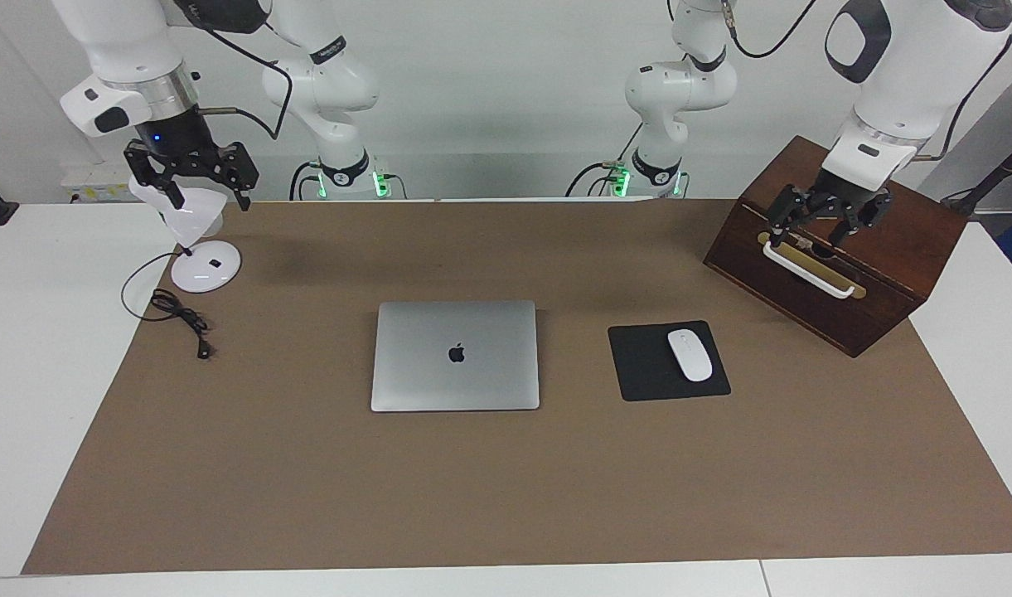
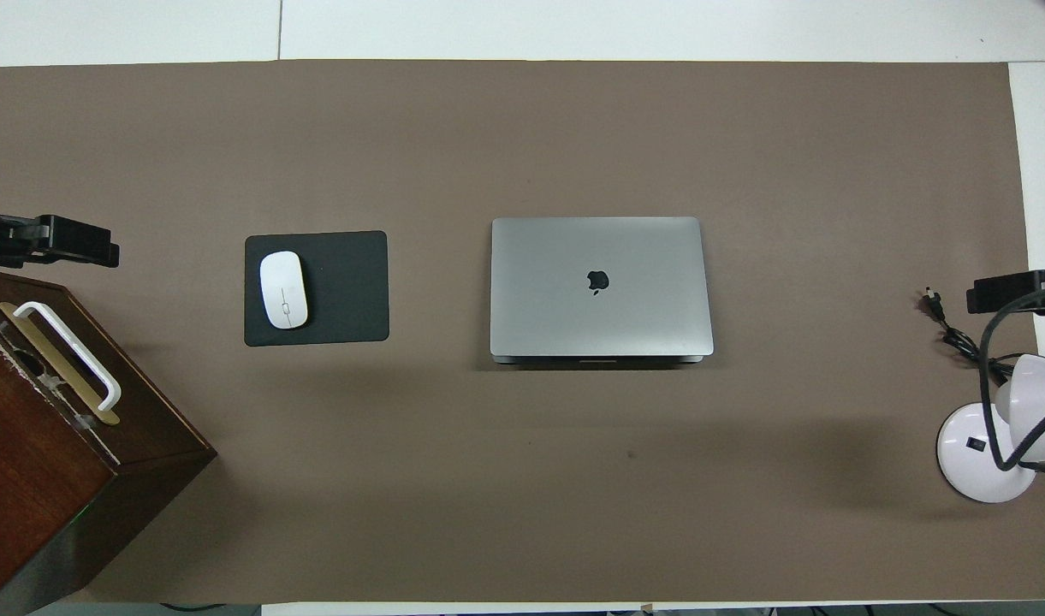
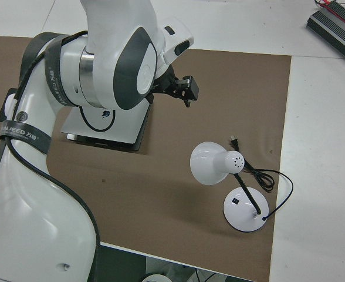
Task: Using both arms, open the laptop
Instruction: 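Move the right gripper toward the laptop's front edge, then bring the left gripper to the laptop front while the right gripper aligns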
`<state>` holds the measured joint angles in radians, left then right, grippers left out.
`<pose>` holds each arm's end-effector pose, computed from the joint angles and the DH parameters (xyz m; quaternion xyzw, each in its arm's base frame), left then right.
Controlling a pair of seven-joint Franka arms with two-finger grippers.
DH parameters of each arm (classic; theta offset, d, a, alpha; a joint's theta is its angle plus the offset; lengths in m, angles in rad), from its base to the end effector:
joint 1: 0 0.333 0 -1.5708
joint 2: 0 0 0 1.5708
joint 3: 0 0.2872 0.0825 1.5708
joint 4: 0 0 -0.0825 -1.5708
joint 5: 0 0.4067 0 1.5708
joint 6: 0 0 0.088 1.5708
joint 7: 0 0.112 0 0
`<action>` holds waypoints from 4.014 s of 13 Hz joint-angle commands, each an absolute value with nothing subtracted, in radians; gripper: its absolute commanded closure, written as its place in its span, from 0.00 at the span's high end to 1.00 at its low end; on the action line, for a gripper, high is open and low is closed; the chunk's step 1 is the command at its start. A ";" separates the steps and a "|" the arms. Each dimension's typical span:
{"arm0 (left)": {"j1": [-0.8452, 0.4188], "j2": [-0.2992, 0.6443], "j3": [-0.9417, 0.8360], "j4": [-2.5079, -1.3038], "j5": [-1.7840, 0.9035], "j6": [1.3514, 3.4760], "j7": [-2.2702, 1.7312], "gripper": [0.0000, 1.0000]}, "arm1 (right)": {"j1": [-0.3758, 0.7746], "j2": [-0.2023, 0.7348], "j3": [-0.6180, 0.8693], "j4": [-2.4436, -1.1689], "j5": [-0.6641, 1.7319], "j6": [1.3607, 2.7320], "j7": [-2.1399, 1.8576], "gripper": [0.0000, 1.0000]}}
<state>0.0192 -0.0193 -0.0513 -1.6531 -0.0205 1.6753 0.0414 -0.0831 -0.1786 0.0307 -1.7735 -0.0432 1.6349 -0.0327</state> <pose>0.5802 -0.0210 0.5702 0.9991 -0.0359 0.0208 0.0096 0.5303 -0.0312 0.5946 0.9995 -0.0091 0.0189 0.0251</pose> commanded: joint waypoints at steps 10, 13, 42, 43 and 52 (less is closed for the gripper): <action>0.017 -0.032 -0.054 -1.654 -0.002 1.674 0.031 1.00 | -0.086 -0.181 0.034 -1.773 -0.023 1.644 -0.087 1.00; 0.017 -0.031 -0.052 -1.654 -0.002 1.674 0.031 1.00 | -0.093 -0.190 0.034 -1.784 -0.021 1.632 -0.089 1.00; -0.027 -0.164 -0.063 -1.992 -0.050 2.046 0.034 0.00 | 0.357 -0.414 0.026 -2.644 0.914 2.715 0.525 1.00; -0.041 -0.185 -0.063 -2.049 -0.064 2.106 0.035 0.00 | 0.376 -0.413 0.026 -2.658 0.954 2.735 0.525 1.00; -0.247 -0.342 -0.063 -2.544 -0.075 2.716 0.037 0.00 | 0.499 -0.267 0.026 -2.669 1.095 2.824 0.525 1.00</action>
